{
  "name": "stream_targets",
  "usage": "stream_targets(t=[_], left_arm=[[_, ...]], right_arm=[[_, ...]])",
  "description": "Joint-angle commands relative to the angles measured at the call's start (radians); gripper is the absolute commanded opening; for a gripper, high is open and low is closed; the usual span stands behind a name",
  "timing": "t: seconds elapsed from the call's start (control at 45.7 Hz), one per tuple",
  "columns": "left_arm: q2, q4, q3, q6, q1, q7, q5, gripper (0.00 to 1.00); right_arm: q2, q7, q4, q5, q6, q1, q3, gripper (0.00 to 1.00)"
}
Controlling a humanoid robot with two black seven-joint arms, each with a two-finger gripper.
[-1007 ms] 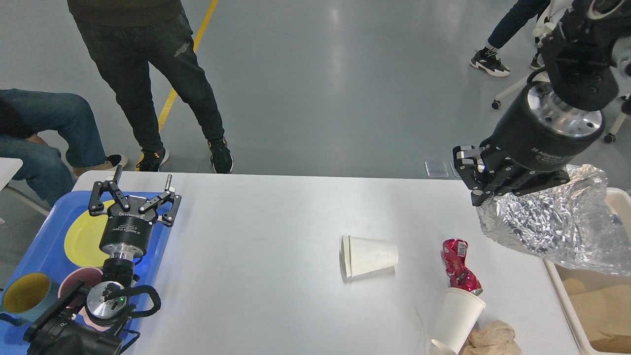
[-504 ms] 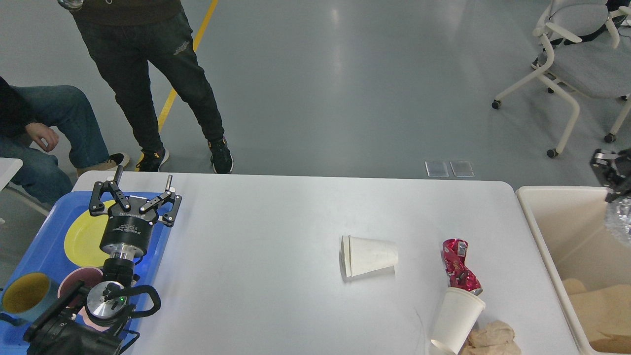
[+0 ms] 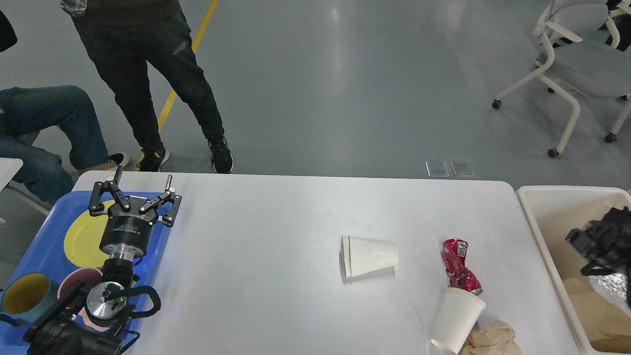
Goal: Tidy desktop
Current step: 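Lift the silver foil and carry it into the white bin, then open the right gripper in the bin and raise it out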
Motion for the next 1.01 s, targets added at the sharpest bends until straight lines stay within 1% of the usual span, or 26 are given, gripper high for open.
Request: stream_targets(t=[0.0, 0.066, 0.131, 0.394, 0.569, 0.591, 0.613, 0.657, 0.679, 0.701, 0.985], left_arm=[[0.000, 0.000, 0.000, 0.001, -0.001, 0.000, 0.000, 0.96], [0.000, 0.000, 0.000, 0.000, -0.001, 0.000, 0.000, 0.96], [0.000, 0.000, 0.000, 0.000, -0.001, 0.000, 0.000, 0.96], [0.000, 0.000, 0.000, 0.000, -0.001, 0.000, 0.000, 0.96], [0.000, 0.000, 0.000, 0.000, -0.001, 0.000, 0.000, 0.96], [0.000, 0.000, 0.000, 0.000, -0.001, 0.000, 0.000, 0.96], [0.000, 0.000, 0.000, 0.000, -0.001, 0.000, 0.000, 0.96], [0.000, 0.000, 0.000, 0.000, -0.001, 0.000, 0.000, 0.96], [0.000, 0.000, 0.000, 0.000, -0.001, 0.000, 0.000, 0.96], [0.000, 0.000, -0.001, 0.000, -0.001, 0.000, 0.000, 0.96], [0.000, 0.000, 0.000, 0.000, -0.001, 0.000, 0.000, 0.96]], right_arm=[[0.112, 0.024, -0.185, 0.002, -0.062, -0.150, 0.000, 0.00], [0.138, 0.024, -0.188, -0.005, -0.118, -0.170, -0.008, 0.00], [0.152, 0.023, -0.188, -0.007, -0.142, -0.184, -0.011, 0.00], [0.143, 0.023, -0.188, -0.005, -0.156, -0.216, -0.008, 0.00], [0.113, 0.021, -0.185, -0.005, -0.156, -0.219, -0.005, 0.00], [0.113, 0.021, -0.185, -0.005, -0.156, -0.219, -0.005, 0.07], [0.113, 0.021, -0.185, -0.005, -0.158, -0.218, -0.006, 0.24], [0.110, 0.021, -0.183, -0.005, -0.165, -0.210, -0.008, 0.68], [0.106, 0.021, -0.185, -0.005, -0.165, -0.207, -0.009, 0.87], [0.101, 0.021, -0.185, -0.005, -0.167, -0.203, -0.009, 1.00], [0.093, 0.020, -0.168, -0.004, -0.165, -0.166, 0.001, 1.00]])
